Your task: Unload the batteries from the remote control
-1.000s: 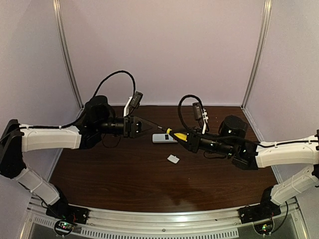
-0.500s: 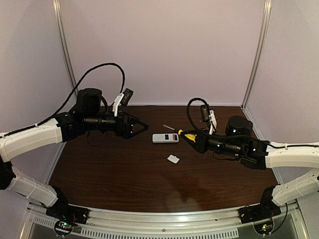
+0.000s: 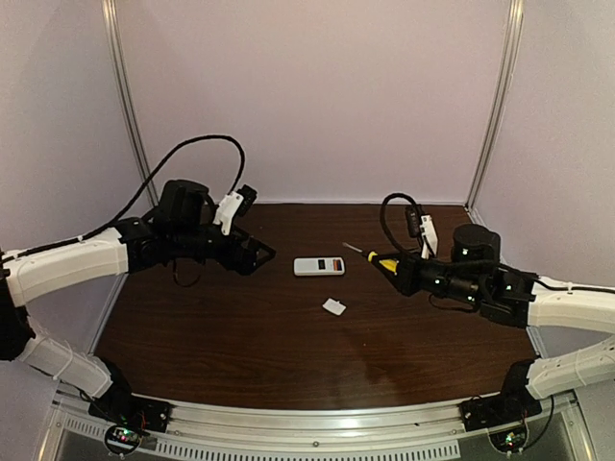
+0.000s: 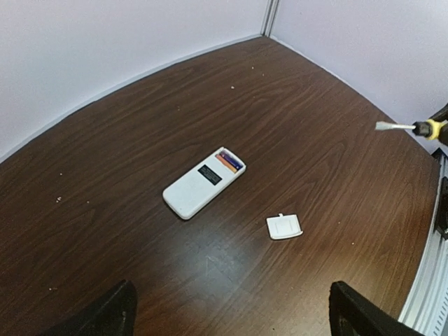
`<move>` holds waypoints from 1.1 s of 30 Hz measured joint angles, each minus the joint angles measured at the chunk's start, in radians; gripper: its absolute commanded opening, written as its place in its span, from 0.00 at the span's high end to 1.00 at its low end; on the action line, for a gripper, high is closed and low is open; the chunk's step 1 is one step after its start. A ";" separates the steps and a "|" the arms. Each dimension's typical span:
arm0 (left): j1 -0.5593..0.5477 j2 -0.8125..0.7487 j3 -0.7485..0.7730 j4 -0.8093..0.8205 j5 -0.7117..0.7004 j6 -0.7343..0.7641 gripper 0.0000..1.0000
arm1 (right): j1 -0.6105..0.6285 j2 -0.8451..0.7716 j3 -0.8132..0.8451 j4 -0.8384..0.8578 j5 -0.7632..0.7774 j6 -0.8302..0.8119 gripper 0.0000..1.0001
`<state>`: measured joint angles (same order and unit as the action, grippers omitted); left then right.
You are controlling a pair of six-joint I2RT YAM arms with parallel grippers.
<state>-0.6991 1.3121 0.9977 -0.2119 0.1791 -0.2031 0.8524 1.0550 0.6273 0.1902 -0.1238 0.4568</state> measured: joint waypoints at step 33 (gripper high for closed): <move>0.058 0.496 -0.050 0.480 0.228 0.478 0.04 | -0.094 -0.214 -0.105 -0.203 0.031 -0.005 1.00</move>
<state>-0.6407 1.8080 0.9478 0.2680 0.4068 0.2752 0.7582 0.8413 0.5228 -0.0124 -0.0933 0.4519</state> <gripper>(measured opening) 0.972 0.163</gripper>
